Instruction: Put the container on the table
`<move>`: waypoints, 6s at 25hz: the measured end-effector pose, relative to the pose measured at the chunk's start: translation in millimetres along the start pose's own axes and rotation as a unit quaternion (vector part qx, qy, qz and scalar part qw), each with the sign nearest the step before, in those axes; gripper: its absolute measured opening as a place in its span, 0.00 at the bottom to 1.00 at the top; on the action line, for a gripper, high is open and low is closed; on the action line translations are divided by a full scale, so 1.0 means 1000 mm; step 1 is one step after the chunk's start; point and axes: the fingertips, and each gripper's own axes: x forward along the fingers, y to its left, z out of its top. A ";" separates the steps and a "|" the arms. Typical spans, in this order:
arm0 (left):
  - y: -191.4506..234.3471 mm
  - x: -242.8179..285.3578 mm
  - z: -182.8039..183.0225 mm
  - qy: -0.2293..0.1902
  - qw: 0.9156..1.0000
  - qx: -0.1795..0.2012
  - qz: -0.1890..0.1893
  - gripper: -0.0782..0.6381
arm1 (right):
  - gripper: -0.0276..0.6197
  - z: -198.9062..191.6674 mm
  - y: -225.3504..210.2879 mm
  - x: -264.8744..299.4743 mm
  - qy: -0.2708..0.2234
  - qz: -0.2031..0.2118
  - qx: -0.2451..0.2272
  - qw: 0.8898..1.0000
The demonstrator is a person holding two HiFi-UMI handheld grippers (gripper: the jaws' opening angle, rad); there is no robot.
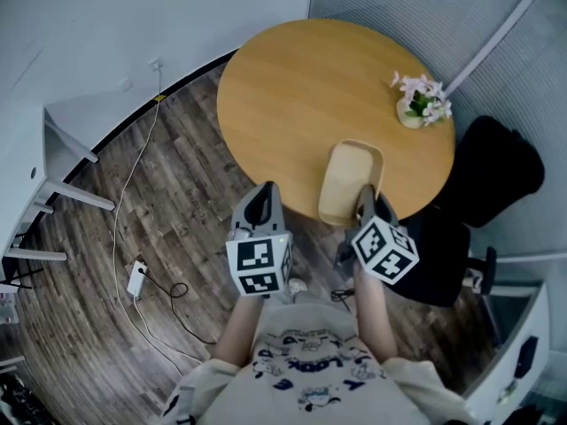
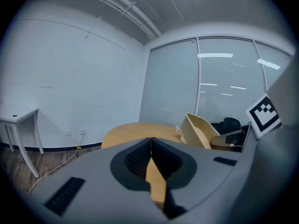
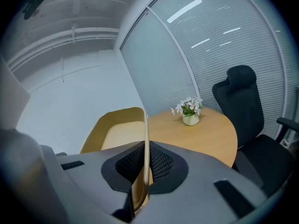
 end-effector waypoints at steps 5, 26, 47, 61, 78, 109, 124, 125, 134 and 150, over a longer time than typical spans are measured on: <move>0.014 0.037 0.010 0.006 1.000 0.004 -0.016 0.12 | 0.06 0.008 0.004 0.032 0.000 -0.017 0.005 1.000; 0.045 0.151 0.013 0.071 0.993 0.009 -0.091 0.12 | 0.06 0.007 0.003 0.117 0.027 -0.103 0.033 0.994; 0.036 0.189 -0.038 0.157 0.983 -0.003 -0.093 0.11 | 0.06 -0.033 -0.041 0.157 0.121 -0.149 0.023 0.981; 0.034 0.205 -0.084 0.221 0.973 -0.008 -0.068 0.11 | 0.06 -0.064 -0.066 0.185 0.182 -0.160 0.006 0.970; 0.038 0.206 -0.107 0.249 0.967 -0.022 -0.052 0.11 | 0.06 -0.080 -0.076 0.203 0.209 -0.173 0.010 0.963; 0.015 0.201 0.066 0.027 0.995 -0.007 -0.097 0.12 | 0.11 0.077 0.023 0.143 -0.034 -0.075 -0.109 0.991; 0.004 0.179 0.120 -0.047 0.993 0.008 -0.112 0.12 | 0.10 0.129 0.054 0.114 -0.123 -0.044 -0.126 0.983; 0.003 0.178 0.122 -0.051 0.992 0.009 -0.113 0.12 | 0.10 0.131 0.054 0.113 -0.128 -0.041 -0.125 0.983; -0.002 0.171 0.138 -0.072 0.990 0.018 -0.118 0.11 | 0.10 0.140 0.060 0.110 -0.144 -0.031 -0.130 0.981; -0.005 0.176 0.139 -0.068 0.991 0.018 -0.118 0.12 | 0.10 0.143 0.060 0.116 -0.141 -0.021 -0.131 0.981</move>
